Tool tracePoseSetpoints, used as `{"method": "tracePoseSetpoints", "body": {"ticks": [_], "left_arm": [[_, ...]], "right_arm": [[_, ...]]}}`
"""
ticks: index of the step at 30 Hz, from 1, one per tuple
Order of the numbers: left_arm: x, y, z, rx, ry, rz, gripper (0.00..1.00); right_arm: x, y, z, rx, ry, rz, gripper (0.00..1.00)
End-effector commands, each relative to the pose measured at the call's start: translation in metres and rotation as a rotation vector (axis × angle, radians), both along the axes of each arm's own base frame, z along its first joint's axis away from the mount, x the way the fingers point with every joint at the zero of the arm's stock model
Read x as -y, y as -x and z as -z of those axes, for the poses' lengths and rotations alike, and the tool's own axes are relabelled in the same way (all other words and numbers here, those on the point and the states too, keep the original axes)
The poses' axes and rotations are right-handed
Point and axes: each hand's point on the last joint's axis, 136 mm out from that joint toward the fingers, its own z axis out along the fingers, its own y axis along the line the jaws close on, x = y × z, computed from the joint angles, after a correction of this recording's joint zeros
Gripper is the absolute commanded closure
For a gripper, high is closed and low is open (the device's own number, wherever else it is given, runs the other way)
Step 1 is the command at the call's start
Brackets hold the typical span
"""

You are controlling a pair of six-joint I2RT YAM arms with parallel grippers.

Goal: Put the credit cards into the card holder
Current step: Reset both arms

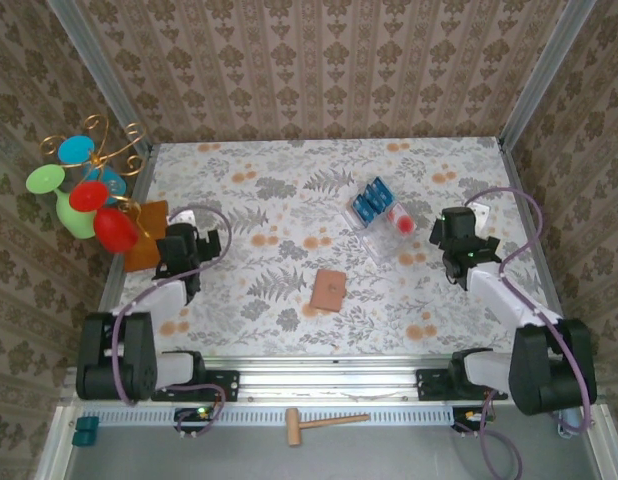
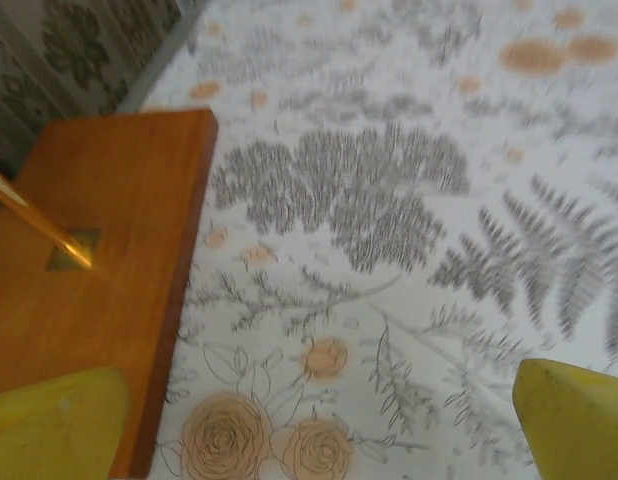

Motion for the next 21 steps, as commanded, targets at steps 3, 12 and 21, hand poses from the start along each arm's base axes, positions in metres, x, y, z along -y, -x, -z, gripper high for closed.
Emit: {"method": "tracePoseSetpoints", "body": {"ticks": [3,12,21], "left_arm": [[0.000,-0.028,-0.027,0.194,-0.083,0.044,0.00],[0.009,-0.037,0.000,0.196,-0.038,0.119,0.00],[0.013,-0.039,0.000,0.198,-0.043,0.151,0.00]], "right_arm": [[0.000,-0.025,0.001,0.147,0.105,-0.082,0.00],[-0.049,-0.066,0.017,0.280,0.011,-0.410,0.00],[-0.044,-0.063,0.019,0.311,0.006,-0.392,0.00]]}}
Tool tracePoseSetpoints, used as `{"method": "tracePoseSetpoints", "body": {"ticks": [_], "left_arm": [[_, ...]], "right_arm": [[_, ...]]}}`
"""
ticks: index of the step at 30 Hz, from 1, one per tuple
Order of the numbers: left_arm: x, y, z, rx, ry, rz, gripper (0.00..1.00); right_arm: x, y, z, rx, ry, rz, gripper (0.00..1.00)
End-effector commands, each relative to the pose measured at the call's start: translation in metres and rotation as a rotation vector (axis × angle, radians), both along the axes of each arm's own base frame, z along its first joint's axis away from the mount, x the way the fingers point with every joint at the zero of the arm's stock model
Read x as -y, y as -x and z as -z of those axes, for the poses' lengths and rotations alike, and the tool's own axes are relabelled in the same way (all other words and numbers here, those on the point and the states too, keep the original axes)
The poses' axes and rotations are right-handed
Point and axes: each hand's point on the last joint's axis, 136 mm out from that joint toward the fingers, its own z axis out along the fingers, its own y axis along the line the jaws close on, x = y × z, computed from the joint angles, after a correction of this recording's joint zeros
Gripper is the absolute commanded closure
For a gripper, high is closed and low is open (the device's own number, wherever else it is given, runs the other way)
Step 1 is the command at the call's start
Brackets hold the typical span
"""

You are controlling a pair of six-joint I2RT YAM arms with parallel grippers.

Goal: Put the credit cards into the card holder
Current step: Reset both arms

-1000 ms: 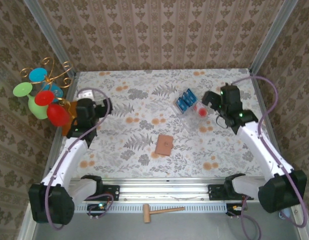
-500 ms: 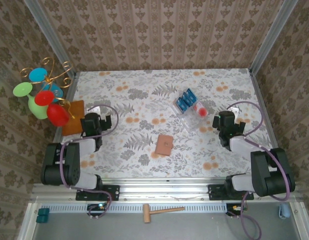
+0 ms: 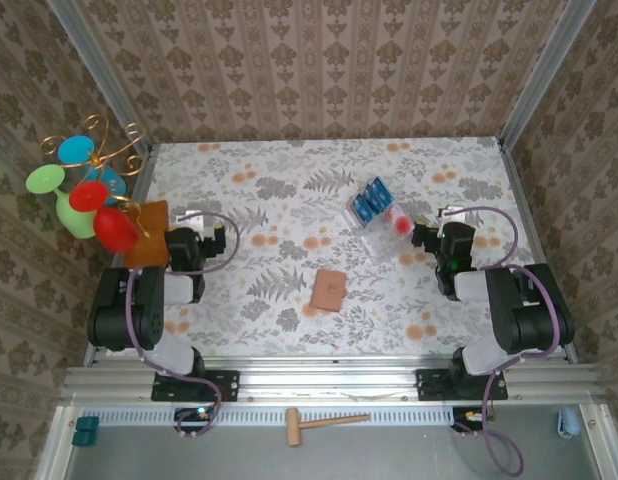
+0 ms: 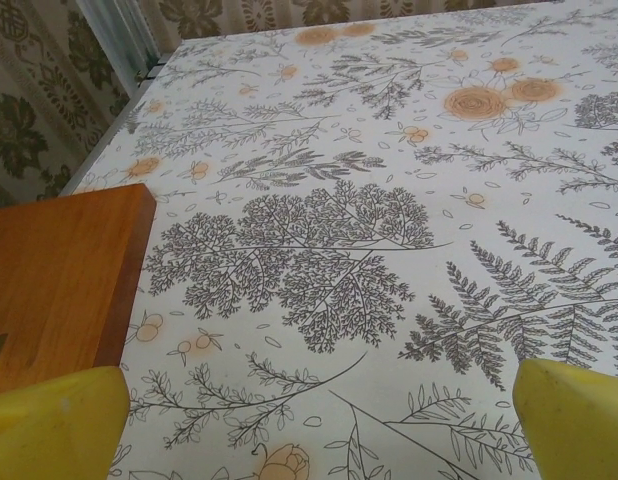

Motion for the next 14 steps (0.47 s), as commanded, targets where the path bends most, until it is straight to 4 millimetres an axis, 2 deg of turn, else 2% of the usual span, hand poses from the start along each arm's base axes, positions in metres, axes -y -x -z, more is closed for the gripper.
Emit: {"method": "tracePoseSetpoints", "body": {"ticks": [1,14], "left_arm": [[0.0014,-0.0046,-0.0099,0.039,-0.004,0.022,0.00],[0.0013,-0.0047,-0.0107,0.041,-0.004,0.021,0.00]], "right_arm": [[-0.0047,-0.0052,-0.0168,0.076,0.007,-0.029,0.00],[-0.0082,-0.0059,-0.0162,0.068,0.006,-0.051,0.00]]}}
